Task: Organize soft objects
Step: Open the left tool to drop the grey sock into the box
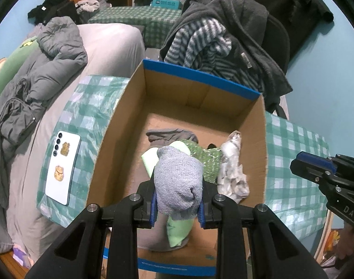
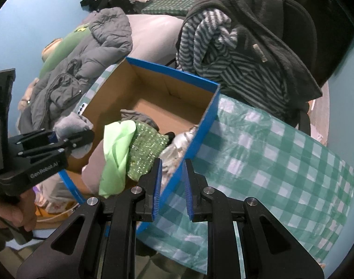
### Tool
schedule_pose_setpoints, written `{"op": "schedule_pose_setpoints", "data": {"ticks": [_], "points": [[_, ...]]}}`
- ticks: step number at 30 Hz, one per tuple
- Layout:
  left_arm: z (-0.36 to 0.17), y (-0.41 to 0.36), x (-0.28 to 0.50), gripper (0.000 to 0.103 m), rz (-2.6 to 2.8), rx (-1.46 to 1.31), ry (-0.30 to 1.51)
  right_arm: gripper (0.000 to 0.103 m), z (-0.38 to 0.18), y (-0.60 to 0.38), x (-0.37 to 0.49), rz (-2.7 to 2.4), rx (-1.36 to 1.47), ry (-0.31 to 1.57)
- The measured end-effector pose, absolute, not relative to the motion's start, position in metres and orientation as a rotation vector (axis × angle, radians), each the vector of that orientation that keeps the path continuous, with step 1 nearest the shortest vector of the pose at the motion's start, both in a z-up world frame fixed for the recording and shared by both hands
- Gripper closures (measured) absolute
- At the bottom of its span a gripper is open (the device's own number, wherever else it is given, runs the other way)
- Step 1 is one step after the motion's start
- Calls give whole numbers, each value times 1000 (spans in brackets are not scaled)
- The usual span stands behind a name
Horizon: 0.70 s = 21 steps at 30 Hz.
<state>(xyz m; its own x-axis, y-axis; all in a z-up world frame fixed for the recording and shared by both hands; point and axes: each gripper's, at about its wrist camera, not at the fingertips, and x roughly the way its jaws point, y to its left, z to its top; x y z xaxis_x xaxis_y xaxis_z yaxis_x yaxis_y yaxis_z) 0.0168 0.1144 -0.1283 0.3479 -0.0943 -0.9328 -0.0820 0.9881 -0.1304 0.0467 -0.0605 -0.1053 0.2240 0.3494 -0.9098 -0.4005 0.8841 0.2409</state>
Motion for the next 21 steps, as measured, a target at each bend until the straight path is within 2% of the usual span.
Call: {"op": "schedule_pose_setpoints", "data": {"ticks": [9, 21], "points": [[-146, 123, 27, 75, -16, -158, 1254, 85, -116, -30, 53, 526, -51, 1264], [-153, 129, 27, 44, -3, -134, 1291, 85, -125, -18, 58, 501, -28, 1279]]}}
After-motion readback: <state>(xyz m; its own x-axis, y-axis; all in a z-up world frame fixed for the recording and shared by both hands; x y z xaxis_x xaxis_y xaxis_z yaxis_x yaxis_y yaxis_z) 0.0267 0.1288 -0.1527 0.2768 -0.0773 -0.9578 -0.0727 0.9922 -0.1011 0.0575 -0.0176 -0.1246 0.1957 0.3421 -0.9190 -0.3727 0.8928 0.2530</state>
